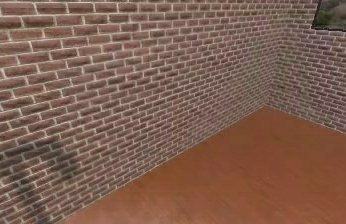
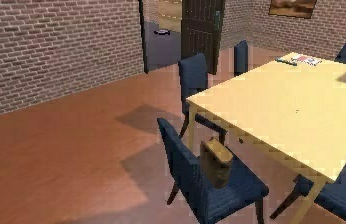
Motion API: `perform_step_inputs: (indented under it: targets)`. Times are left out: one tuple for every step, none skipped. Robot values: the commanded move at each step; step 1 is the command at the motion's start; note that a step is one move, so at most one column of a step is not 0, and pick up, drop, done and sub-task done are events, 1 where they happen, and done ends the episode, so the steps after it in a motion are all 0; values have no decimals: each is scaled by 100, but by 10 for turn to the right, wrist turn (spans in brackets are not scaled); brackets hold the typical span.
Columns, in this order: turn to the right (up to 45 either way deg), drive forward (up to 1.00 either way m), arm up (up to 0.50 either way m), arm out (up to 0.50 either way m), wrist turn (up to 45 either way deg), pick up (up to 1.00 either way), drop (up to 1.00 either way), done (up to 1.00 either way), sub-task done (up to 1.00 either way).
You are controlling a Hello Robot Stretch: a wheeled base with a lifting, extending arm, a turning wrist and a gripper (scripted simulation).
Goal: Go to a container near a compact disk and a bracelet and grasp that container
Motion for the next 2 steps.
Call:
perform_step_inputs:
  targets:
    - [-120, 0, 0, 0, 0, 0, 0, 0, 0]
    - [0, 30, 0, 0, 0, 0, 0, 0, 0]
